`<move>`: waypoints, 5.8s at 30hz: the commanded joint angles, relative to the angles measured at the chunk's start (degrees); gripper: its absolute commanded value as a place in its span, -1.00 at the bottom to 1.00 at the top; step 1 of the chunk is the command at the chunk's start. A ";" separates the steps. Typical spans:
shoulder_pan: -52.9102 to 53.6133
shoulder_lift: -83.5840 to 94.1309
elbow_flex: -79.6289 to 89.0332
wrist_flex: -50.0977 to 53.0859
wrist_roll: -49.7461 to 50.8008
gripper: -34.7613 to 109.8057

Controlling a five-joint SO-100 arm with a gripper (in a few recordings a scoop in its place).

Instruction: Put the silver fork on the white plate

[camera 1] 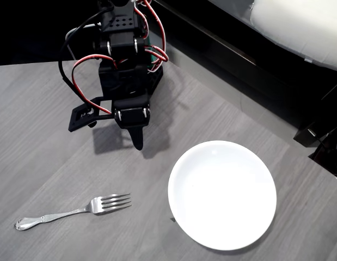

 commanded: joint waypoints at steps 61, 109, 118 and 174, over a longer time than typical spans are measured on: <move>0.18 1.67 -0.18 0.18 0.09 -0.52; 25.14 -93.08 -69.35 -4.83 -32.61 -0.28; 21.09 -98.53 -69.26 -8.44 -30.06 -0.29; 16.88 -107.40 -69.43 -15.64 -28.74 -0.47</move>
